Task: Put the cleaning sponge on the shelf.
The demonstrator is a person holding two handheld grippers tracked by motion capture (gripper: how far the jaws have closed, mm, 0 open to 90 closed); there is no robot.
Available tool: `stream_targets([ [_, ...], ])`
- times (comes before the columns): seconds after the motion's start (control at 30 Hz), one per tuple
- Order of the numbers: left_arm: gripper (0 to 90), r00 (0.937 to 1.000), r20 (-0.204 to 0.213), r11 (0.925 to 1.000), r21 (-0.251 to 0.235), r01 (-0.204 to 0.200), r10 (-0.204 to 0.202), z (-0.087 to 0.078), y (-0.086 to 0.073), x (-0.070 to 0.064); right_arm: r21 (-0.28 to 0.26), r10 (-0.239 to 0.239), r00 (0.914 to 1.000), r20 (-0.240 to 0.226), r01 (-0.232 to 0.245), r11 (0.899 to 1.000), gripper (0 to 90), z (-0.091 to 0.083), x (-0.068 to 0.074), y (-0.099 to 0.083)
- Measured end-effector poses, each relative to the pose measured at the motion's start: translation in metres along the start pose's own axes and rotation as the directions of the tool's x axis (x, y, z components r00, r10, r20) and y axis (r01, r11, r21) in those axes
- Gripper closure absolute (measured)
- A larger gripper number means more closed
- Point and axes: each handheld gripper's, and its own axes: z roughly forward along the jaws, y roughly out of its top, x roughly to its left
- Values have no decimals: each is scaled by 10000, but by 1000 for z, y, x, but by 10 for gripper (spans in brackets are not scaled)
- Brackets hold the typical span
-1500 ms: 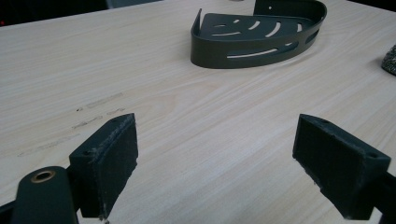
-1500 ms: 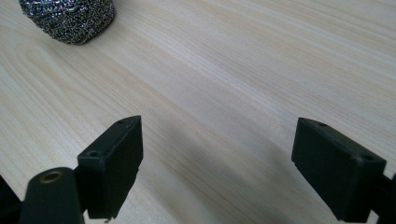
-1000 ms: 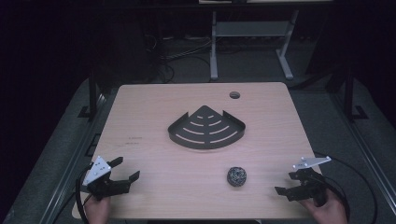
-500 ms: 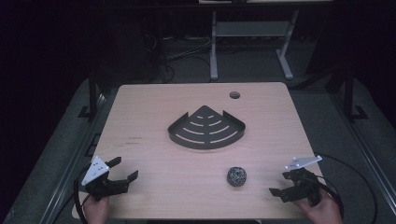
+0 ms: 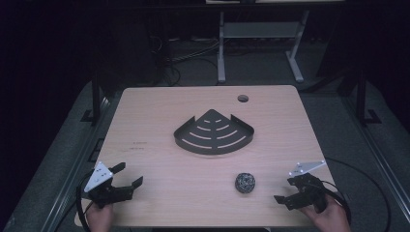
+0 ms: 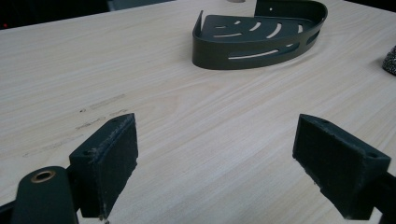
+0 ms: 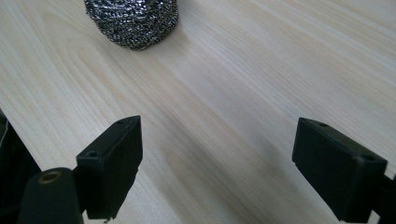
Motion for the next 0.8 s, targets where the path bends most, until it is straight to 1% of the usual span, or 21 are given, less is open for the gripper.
stream_targets([
  [0.2, 135, 10000, 15, 10000, -3, 22, -22, 0, 0, 0, 120, -176, 9998, -99, 177, 9998, 156, 2, 4, 6],
  [0.23, 135, 10000, -9, 10000, -4, 11, -11, 0, 0, 0, 172, -313, 9994, -152, 315, 9994, 156, 4, 5, 8],
  [0.33, 135, 10000, 2, 10000, -19, 59, -59, 0, 0, 0, 253, -408, 9990, -173, 412, 9988, 156, 5, 7, 11],
  [0.67, 135, 10000, -46, 9999, -80, 83, -83, -2, 0, 2, 392, -803, 9965, -243, 812, 9959, 156, 9, 12, 22],
  [0.8, 135, 9999, -38, 9999, -102, 123, -124, -2, 0, 2, 390, -962, 9947, -358, 976, 9945, 156, 8, 15, 27],
])
